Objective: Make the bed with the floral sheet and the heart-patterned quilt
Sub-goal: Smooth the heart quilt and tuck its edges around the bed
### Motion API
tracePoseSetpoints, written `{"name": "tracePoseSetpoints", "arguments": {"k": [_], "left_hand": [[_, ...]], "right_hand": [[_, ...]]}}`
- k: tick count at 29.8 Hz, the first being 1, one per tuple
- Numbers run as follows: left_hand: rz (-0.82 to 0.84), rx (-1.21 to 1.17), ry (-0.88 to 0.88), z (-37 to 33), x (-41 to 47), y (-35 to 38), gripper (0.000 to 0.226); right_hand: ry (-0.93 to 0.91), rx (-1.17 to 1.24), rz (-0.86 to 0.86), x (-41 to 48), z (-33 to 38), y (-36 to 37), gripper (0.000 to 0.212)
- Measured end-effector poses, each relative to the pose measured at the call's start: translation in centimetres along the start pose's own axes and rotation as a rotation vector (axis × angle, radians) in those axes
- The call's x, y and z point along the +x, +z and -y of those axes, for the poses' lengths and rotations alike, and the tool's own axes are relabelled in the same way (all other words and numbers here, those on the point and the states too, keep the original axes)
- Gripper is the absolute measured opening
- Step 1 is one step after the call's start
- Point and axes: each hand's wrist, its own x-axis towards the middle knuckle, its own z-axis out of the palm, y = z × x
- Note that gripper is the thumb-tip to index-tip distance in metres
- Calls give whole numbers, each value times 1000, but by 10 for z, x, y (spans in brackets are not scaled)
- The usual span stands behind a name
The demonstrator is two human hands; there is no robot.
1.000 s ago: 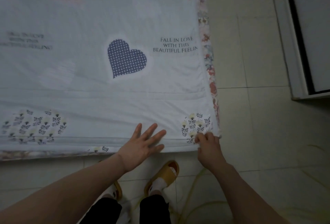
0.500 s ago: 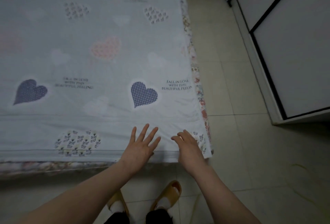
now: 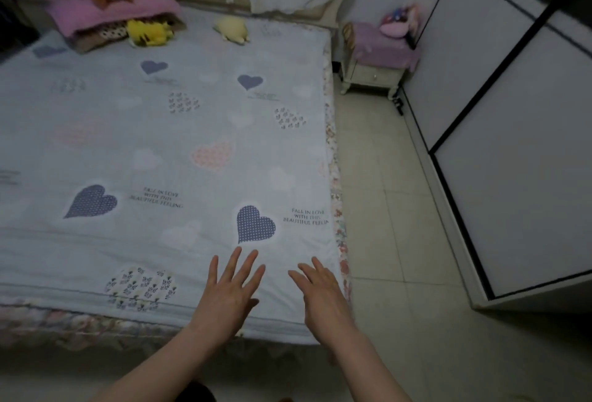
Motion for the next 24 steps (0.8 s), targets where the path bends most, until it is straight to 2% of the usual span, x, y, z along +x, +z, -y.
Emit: {"name": "tracePoseSetpoints", "arguments": {"k": [8,14,20,22,24], "left_hand": [[-148,-18,-92,-5,21,-20,84],[-182,32,-92,3,56,-23,88],[-178,45,-205,-22,88,-26,99],[-199,64,-262,-35,97,-28,100],[-217,69,-343,-56,108,-30,102]], "right_hand": [[-115,-22,-41,21,-9,-30,85],[-156,6,-76,43,-24,-52,85],[-322,-63,-91,80,-66,-66,89],[-391,-121,12,95,-80,-72,85],[-455,-208,139,111,-98,-83,96]]}}
